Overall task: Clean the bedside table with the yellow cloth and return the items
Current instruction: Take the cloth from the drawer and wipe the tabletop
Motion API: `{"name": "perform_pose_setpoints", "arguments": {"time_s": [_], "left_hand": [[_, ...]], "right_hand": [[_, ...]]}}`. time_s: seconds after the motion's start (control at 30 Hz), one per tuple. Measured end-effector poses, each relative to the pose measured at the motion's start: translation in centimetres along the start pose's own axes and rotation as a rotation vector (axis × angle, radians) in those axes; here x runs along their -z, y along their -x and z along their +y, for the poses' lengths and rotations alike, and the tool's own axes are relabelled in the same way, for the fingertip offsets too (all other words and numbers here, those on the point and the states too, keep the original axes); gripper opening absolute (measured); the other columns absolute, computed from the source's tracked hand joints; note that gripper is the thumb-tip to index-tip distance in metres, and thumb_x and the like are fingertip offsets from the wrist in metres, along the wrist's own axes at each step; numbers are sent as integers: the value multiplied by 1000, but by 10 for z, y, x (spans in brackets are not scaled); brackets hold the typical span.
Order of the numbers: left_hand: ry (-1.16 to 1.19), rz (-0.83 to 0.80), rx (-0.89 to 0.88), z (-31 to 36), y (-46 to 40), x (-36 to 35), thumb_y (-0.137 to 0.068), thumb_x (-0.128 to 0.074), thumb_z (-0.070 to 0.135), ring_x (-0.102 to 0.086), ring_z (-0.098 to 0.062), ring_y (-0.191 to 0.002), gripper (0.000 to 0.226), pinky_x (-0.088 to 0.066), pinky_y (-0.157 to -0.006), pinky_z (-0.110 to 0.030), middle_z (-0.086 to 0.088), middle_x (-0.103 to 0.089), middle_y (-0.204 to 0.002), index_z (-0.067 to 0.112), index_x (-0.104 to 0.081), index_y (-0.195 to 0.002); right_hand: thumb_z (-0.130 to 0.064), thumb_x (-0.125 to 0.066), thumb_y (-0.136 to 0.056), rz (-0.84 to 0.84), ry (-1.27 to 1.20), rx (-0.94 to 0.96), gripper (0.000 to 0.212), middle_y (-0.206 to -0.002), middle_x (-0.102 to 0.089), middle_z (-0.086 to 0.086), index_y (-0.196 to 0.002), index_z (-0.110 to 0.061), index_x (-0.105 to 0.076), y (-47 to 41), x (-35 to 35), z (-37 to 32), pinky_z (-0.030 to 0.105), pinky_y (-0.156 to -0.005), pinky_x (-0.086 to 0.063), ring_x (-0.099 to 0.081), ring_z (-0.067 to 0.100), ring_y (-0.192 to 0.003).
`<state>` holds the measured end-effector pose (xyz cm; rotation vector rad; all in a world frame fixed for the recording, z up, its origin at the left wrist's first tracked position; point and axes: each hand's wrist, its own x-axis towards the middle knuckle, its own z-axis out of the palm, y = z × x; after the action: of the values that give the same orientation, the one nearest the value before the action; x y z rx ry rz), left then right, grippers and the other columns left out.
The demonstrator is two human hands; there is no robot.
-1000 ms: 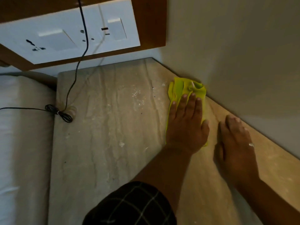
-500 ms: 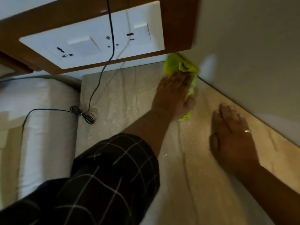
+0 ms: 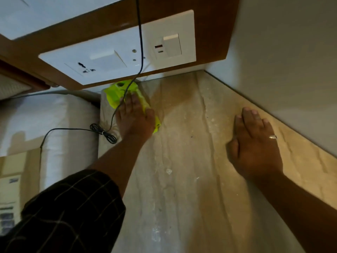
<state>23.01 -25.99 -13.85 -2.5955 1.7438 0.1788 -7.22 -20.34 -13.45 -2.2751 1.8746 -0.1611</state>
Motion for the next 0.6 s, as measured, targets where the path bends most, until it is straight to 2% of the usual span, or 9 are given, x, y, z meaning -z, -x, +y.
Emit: {"name": "perform_pose_setpoints", "arguments": {"time_s": [0.13,0.2,0.37,0.5,0.6], "left_hand": [[17,4,10,6,-2,0,-84,-17,44,-8,-29,-150,78,-7,-120,-45,-11,-9,-163,11,-9,-155],[14,-2,-9,6,0,2,-84,-21,40,-10,-30,-149,77,-11,-120,-45,-12,-11,-163,10,-12,-154],[-16,-8,-207,-10,-5,5,-81,-29,40,-12,-28,-149,79,-14,-119,-44,-9,-16,-162,13,-17,-154],[35,10,-70,-38,-38,8,-89,-38,41,-8,-27,-150,72,-9,-120,-48,-6,-16,-163,20,-16,-154],[64,8,-4,-37,-39,6,-86,-31,45,-5,-26,-150,75,-5,-120,-49,-6,-13,-163,19,-14,-154]], "right_hand": [[-31,-32,-90,41,-40,6,63,-154,-31,24,-144,1,-41,0,-3,1,49,-119,-16,-27,39,-144],[-28,-37,-87,87,-56,28,62,-152,-34,27,-140,4,-45,-1,-6,-2,51,-117,-19,-31,42,-141],[-28,-41,-85,159,-47,59,62,-150,-35,29,-138,5,-45,0,-15,4,54,-113,-22,-33,45,-137],[-36,-33,-90,172,-26,72,64,-155,-27,22,-145,-3,-35,-3,-29,14,54,-117,-21,-27,41,-141],[-41,-25,-92,137,-6,63,65,-159,-18,19,-148,-7,-27,-3,-38,23,57,-116,-21,-19,39,-146]]}}
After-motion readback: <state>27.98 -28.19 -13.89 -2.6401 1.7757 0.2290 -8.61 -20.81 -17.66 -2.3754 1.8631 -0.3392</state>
